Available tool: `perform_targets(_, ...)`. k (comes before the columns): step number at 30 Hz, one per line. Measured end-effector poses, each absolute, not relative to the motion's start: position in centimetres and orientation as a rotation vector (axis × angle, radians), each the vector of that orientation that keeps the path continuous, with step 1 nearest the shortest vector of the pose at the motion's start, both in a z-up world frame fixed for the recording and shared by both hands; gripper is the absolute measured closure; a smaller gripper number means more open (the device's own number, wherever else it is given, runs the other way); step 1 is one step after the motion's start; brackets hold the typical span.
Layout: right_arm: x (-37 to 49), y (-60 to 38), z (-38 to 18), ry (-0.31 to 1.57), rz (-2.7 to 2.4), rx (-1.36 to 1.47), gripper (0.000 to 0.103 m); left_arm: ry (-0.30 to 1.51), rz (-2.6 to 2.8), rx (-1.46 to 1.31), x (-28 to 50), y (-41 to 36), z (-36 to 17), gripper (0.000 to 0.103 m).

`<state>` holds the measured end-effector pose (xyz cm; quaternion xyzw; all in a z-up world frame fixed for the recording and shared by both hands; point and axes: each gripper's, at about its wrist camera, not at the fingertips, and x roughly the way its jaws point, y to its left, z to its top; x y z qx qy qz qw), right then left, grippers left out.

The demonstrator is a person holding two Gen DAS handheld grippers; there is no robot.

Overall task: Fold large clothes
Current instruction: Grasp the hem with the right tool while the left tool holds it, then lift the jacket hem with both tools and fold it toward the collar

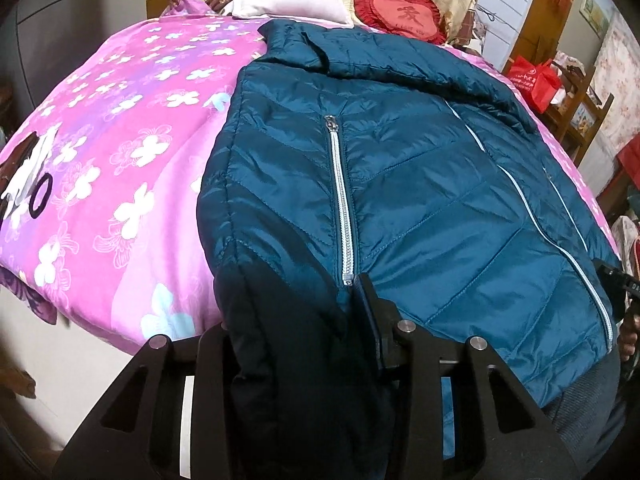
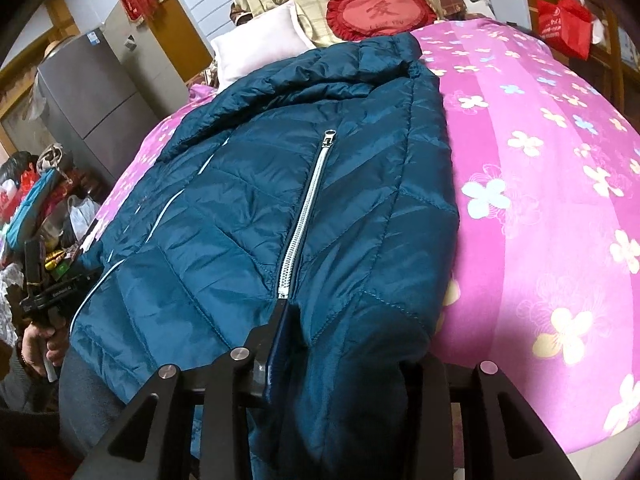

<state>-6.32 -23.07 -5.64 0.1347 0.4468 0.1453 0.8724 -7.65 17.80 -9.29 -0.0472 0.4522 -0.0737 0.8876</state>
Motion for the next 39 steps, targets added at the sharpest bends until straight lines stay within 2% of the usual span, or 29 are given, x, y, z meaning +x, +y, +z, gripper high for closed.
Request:
perform_targets(3,-6.2,-22.9,-5.5,0.938,0.298,0.263,0.068,0.941,-0.154,-0.1,-7.6,17.8,-9.3,0.067)
perform_targets(4,-6.1,-22.8,-5.5,0.941,0.305,0.267,0.079,0.942,-0.155,-0.101,-7.6,17.8,-9.3,0.067)
perform_targets(6,-6.2,-22.6,-5.2,0.923,0.314,0.265,0.085,0.944,-0.156,-0.109,-7.6,17.9,-9.2,0.067)
perform_targets(7,-6.3,-22.5,-5.0,0.914,0.315,0.253,0.087,0.946,-0.159,-0.114,-7.5,18.0,-9.2,0.07)
perform_targets(10,-7.0,-23.1,-4.2,0.867,0.325,0.306,0.089,0.953,-0.169,-0.165,-7.3,18.8,-8.8,0.09)
perform_targets(11,-7.2,-23.4,-3.8,0.847,0.33,0.328,0.09,0.953,-0.174,-0.18,-7.1,19.2,-8.7,0.092)
perform_targets(16,-10.0,-25.2,-1.5,0.691,0.32,0.457,0.093,0.913,-0.195,-0.255,-6.8,21.3,-6.8,0.094)
perform_targets(20,-11.8,-23.6,-0.4,0.639,0.31,0.417,0.094,0.851,-0.212,-0.3,-7.0,23.0,-4.7,0.095)
perform_targets(33,-16.2,-22.1,1.0,0.592,0.281,0.446,0.094,0.739,-0.261,-0.407,-7.3,27.2,-1.6,0.095)
perform_targets(39,-14.9,-23.0,-0.6,0.653,0.255,0.503,0.094,0.827,-0.241,-0.342,-6.4,26.4,-4.7,0.095)
